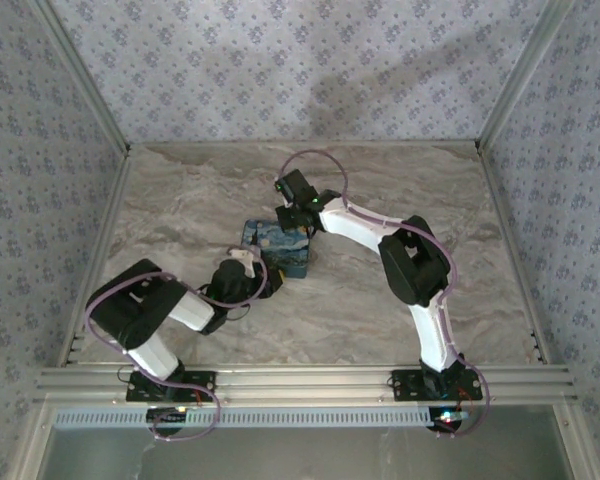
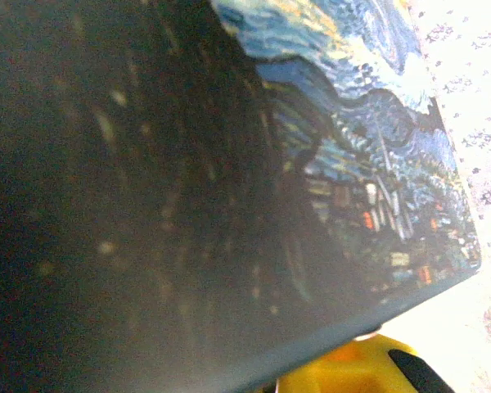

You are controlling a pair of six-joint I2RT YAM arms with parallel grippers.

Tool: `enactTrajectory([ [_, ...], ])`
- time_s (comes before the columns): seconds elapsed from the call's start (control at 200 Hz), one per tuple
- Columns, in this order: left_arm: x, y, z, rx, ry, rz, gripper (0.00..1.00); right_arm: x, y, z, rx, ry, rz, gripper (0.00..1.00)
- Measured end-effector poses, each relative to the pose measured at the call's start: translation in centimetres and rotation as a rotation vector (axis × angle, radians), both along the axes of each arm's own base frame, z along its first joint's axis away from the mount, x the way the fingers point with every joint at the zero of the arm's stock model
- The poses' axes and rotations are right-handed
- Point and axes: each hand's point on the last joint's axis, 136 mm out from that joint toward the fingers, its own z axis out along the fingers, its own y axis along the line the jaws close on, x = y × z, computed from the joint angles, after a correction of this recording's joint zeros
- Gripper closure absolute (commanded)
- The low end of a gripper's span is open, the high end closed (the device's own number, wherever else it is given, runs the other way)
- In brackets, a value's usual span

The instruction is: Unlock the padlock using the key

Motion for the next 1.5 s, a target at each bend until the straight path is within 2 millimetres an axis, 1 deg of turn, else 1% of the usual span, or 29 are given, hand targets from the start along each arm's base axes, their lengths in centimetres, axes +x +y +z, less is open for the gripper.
enactTrajectory([
  [0.14, -0.4, 0.8, 0.5, 0.036, 0.033, -0.004, 1.00, -0.2, -0.4, 0.0, 0.014, 0.019, 0.000, 1.00],
  [0.3, -0.4, 0.9, 1.8, 0.058, 0.056, -0.029, 1.00, -0.3, -1.9, 0.0, 0.013, 0.051, -0.018, 1.00],
  [0.4, -0.4, 0.9, 2.5, 0.057, 0.061, -0.039, 1.00, -0.1, -2.9, 0.5, 0.022, 0.058, -0.037, 1.00],
  [0.555, -0.6, 1.3, 1.9, 0.065, 0.094, -0.043, 1.00, 0.3, -4.1, 2.0, 0.046, 0.042, -0.065, 1.00],
  [0.65, -0.7, 1.0, 1.7, 0.061, 0.115, -0.062, 1.00, 0.1, -4.4, 2.6, 0.061, 0.035, -0.067, 1.00],
  [0.784, -1.0, 0.0, 1.1, 0.048, 0.166, -0.112, 1.00, -1.0, -4.7, 2.4, 0.071, 0.049, -0.059, 1.00],
  [0.904, -1.3, -0.8, 0.2, 0.026, 0.230, -0.152, 1.00, -2.2, -5.1, 2.2, 0.083, 0.068, -0.047, 1.00],
  [0.934, -1.4, -1.0, 0.1, 0.018, 0.243, -0.161, 1.00, -2.5, -5.2, 2.3, 0.090, 0.068, -0.044, 1.00],
  [1.004, -0.9, -1.3, 0.4, -0.016, 0.243, -0.168, 1.00, -3.5, -5.7, 3.1, 0.122, 0.071, -0.039, 1.00],
  [1.074, -0.3, -1.5, 0.8, -0.053, 0.245, -0.166, 1.00, -4.5, -6.2, 4.6, 0.181, 0.063, -0.037, 1.00],
  [1.159, 0.4, -1.8, 1.3, -0.102, 0.249, -0.159, 1.00, -5.7, -7.2, 7.1, 0.282, 0.032, -0.035, 1.00],
  [1.219, 0.8, -2.1, 1.6, -0.129, 0.256, -0.157, 1.00, -7.0, -8.0, 8.7, 0.353, 0.016, -0.027, 1.00],
  [1.324, 1.5, -2.7, 2.2, -0.173, 0.275, -0.156, 1.00, -9.2, -8.9, 10.6, 0.465, -0.002, -0.004, 1.00],
  [1.419, 2.0, -3.2, 2.7, -0.217, 0.298, -0.156, 1.00, -11.7, -9.4, 10.8, 0.561, 0.011, 0.031, 1.00],
  [1.499, 2.6, -3.8, 3.2, -0.255, 0.315, -0.157, 1.00, -13.7, -9.9, 9.8, 0.629, 0.042, 0.045, 1.00],
])
